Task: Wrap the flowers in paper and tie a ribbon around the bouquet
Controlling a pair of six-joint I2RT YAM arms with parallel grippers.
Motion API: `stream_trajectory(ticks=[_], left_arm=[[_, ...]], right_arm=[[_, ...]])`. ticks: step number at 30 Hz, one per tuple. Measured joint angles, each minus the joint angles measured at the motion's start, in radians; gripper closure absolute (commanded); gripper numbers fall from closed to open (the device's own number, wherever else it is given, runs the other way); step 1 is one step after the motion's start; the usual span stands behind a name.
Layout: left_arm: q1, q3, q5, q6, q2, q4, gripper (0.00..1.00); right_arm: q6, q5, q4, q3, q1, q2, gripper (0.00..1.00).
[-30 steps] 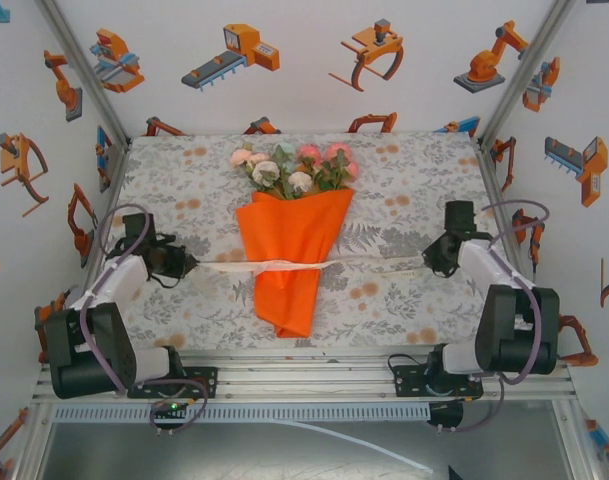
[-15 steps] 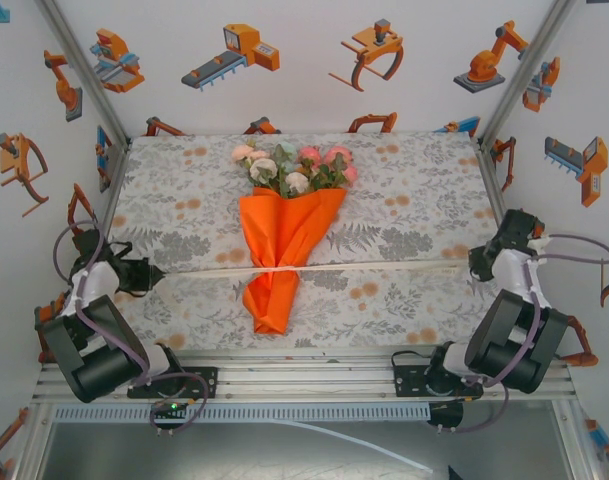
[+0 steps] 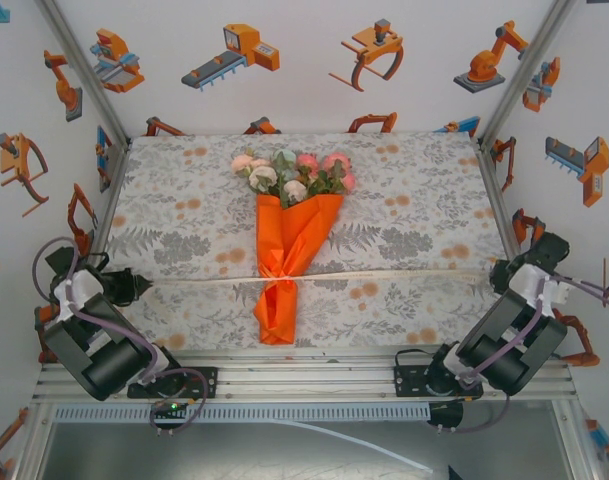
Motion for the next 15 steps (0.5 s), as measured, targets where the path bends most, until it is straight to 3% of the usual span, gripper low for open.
stream_trajectory(ticks=[4,5,8,9,11,15], left_arm=[[0.003,0.000,0.040,0.015,0.000,0.008,1.00],[-0.013,0.000,0.048,0.024,-0.003,0.023,0.91],[-0.109,0.003,0.047,0.066,-0.037,0.067,0.53],[-0.139,0.005,0.042,0.083,-0.058,0.069,0.46],[-0.187,0.015,0.028,0.126,-0.129,0.060,0.38],[-0.243,0.056,-0.014,0.228,-0.262,0.048,0.35]], right_arm=[[-0.004,-0.026,0.019,0.000,-0.015,-0.008,1.00],[-0.011,-0.051,0.049,-0.003,-0.013,-0.008,0.97],[-0.046,-0.117,0.150,-0.023,0.014,-0.018,0.58],[-0.053,-0.137,0.173,-0.038,0.026,-0.035,0.51],[-0.079,-0.171,0.195,-0.085,0.050,-0.107,0.44],[-0.146,-0.217,0.173,-0.139,0.079,-0.290,0.41]])
